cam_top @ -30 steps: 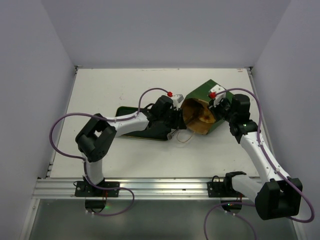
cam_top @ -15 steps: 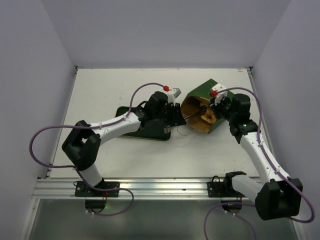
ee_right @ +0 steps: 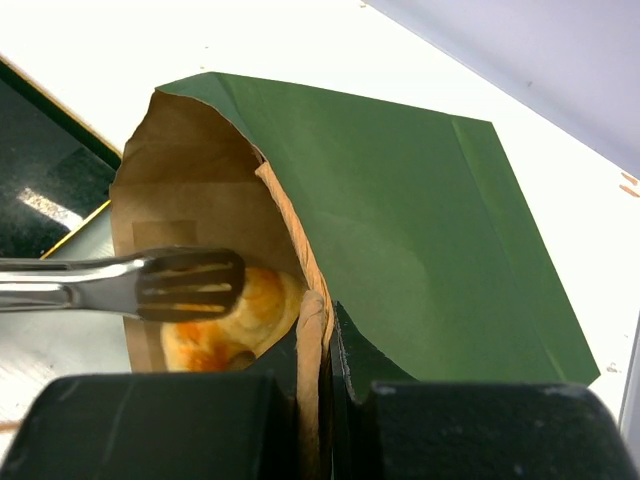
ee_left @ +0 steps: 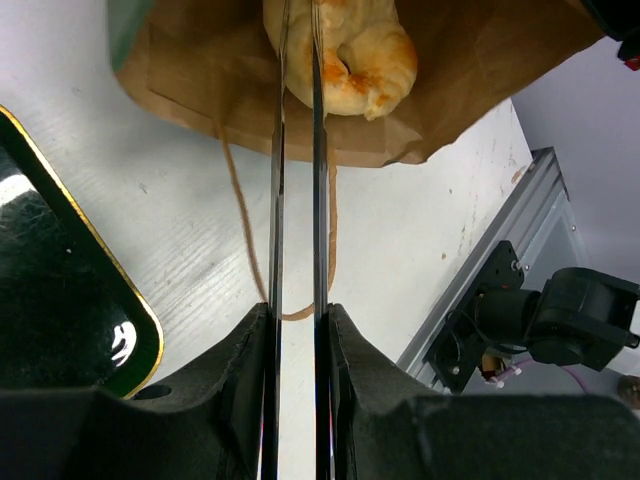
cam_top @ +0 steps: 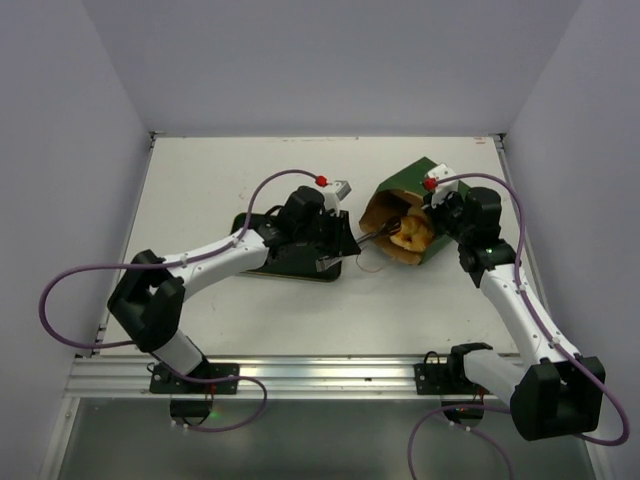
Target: Take the fake bread out of the paper bag
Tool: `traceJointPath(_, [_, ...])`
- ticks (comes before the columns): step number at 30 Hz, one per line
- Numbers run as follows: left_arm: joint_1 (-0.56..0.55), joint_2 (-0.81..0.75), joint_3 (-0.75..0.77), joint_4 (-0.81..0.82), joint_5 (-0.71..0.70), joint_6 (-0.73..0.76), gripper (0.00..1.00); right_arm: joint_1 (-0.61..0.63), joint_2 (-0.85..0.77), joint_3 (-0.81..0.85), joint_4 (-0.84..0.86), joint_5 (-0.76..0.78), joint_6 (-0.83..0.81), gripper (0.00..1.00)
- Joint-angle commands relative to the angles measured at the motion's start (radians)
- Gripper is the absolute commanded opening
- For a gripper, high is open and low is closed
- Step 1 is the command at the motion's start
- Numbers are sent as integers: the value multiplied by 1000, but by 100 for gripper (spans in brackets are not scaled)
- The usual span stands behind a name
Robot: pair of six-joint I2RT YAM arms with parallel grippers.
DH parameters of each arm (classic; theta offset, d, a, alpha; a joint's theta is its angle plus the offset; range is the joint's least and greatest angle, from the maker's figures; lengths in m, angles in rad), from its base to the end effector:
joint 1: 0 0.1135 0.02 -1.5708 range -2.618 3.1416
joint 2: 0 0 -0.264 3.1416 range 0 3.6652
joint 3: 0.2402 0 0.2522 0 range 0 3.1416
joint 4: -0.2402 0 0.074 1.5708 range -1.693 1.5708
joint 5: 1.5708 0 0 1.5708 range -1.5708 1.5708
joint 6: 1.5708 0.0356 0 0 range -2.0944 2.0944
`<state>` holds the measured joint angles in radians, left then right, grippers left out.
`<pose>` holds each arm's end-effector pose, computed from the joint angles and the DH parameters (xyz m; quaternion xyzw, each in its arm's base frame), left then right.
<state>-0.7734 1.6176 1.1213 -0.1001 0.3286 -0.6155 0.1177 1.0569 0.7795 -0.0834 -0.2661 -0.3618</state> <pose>0.2535 -0.2635 0.2528 0.1451 0.8630 -0.4066 0.2624 0.2408 0.0379 0.2958 -0.2669 0.7740 0.0397 0.5728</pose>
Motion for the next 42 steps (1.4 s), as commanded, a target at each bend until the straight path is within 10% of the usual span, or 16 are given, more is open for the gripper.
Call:
traceJointPath(1, [16,-94,-3,5,-5,36,0,-3,-28,-3,66,54,18,0])
traceJointPath(27, [68,-376,-80,-228,-30,141,0,-13,-26,1,73,91,37,0])
traceJointPath(42, [307,-573,-221,-336,-9,249,0,-18,-32,6,68,87,40,0])
